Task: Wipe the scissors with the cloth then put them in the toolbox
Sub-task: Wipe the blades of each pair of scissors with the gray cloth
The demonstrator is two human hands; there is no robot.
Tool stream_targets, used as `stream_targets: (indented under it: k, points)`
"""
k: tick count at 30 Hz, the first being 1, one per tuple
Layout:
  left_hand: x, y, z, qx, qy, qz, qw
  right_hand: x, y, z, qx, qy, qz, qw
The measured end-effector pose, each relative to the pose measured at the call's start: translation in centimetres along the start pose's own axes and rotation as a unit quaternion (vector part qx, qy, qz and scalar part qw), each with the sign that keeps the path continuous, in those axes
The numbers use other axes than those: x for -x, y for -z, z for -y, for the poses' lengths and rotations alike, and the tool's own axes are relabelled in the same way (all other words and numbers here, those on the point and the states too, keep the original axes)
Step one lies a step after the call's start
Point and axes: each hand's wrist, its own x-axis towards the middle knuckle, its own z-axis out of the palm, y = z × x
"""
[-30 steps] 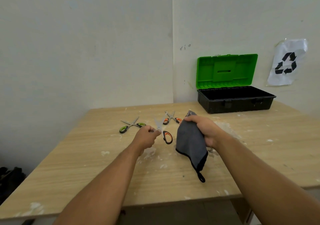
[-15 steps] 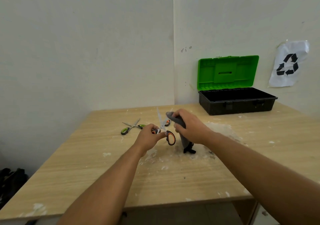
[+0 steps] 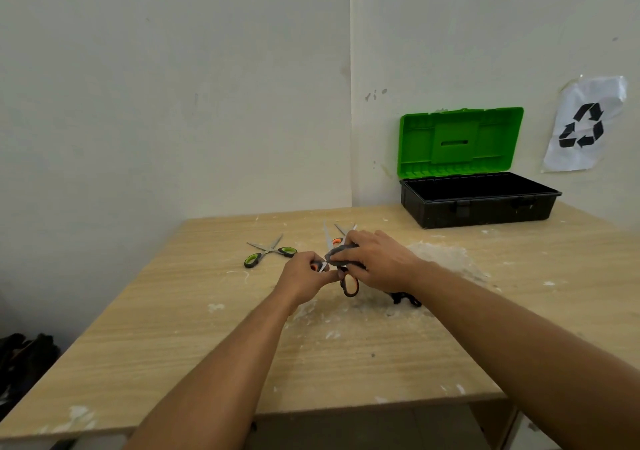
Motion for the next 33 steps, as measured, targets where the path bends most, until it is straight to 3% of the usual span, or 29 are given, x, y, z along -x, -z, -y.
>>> stream_targets:
  k: [4, 9, 14, 20, 26, 30, 33]
  points:
    - [-0.1, -0.1, -0.1, 0.016, 0.013, 0.012, 1.0, 0.2, 0.2, 0.1, -0.002, -0.026, -0.034, 0.999]
    - [-0.4, -0.2, -0.1, 0.002, 0.012, 0.005, 1.0, 0.3, 0.2, 0.5, -0.01, 0.011, 0.006, 1.0]
    - [-0.3, -0.4, 0.0, 0.0, 0.009, -0.002, 1.0, 0.4, 0.2, -0.2, 0.003, -0.029, -0.038, 0.999]
    - [-0.5, -0.5, -0.4, -0.025, 0.001, -0.007, 1.0, 0.4, 0.4, 0.4, -0.036, 0.0, -0.004, 0.999]
    - [-0.1, -0.4, 0.1, -0.034, -0.005, -0.032, 0.999, 1.2, 0.2, -0.7, -0.079, -0.072, -0.098, 0.989]
    - [-0.2, -0.4, -0.4, -0.019, -0.007, -0.029, 0.999, 1.5, 0.0, -0.1, -0.114, -0.022, -0.067, 0.991]
    - [-0.1, -0.5, -0.6, -0.022, -0.013, -0.037, 0.999, 1.4, 0.2, -0.6, -0.113, -0.037, -0.062, 0.991]
